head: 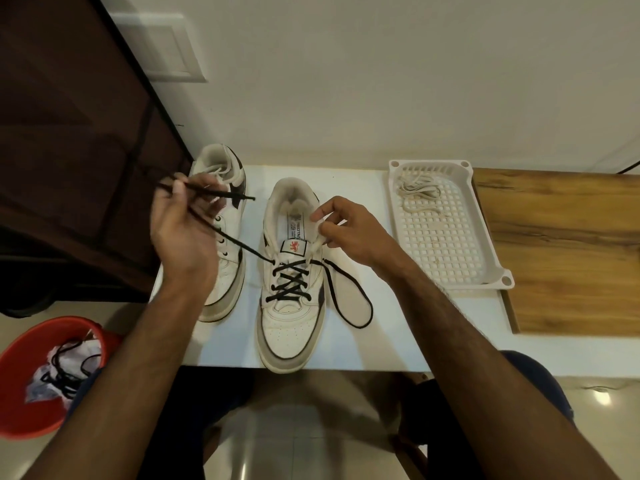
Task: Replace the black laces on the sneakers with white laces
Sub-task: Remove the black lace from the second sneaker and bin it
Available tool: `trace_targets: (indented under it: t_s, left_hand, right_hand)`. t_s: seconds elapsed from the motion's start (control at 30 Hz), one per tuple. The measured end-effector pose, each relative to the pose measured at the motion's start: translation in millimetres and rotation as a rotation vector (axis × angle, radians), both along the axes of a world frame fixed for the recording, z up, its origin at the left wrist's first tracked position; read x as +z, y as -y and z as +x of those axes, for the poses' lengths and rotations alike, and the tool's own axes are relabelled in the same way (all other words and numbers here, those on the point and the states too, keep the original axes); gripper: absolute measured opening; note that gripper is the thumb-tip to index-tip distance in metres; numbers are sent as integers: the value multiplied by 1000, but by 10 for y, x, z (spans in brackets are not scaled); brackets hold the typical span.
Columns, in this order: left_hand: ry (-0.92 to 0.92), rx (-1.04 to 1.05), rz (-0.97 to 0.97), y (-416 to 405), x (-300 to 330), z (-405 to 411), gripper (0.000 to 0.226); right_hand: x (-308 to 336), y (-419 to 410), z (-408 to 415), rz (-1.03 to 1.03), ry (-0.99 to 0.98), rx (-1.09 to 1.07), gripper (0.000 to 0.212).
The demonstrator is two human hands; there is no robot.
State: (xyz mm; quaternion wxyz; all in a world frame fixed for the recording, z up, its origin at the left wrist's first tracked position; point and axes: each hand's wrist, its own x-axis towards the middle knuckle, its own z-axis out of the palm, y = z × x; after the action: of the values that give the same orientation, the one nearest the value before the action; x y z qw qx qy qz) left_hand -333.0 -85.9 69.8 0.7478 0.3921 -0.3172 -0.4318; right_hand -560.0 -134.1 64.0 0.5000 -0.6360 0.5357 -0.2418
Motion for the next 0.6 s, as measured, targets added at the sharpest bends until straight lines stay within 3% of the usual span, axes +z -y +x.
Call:
trace_targets:
  t_s: [0.07,0.13,0.2,0.27,0.3,0.37,0.47,0.53,0.6]
  left_hand:
    - [106,36,35,-20,22,134,12]
    - [384,2,147,-57,-6,185,16]
    - [828,-104,275,-83,-61,186,21]
    - [1345,-172,358,-117,-93,159,9]
    - [1484,-174,364,-130,-89,124,9]
    - [1532,-117,342,-151,-94,69,31]
    - [1484,5,288,-123,-114,-38,37]
    - [1475,-42,185,-119,-111,-123,41]
    - [1570,-96,55,-130,-95,-205,32]
  right_hand:
    - [1,1,5,-11,-14,5,17]
    - [1,3,17,-26,-40,13,17]
    - [9,-8,29,-51,-68,26,16]
    - [8,-28,59,-110,-112,55,17]
    - [2,-36,69,-153,-148,67,18]
    - [-9,-53,100,-223,-212,86,21]
    - [-10,-105,117,-249,-249,85,22]
    - [1,-173,155,-239,-266,88,35]
    - [-3,-235,219,-259,-294,114,36]
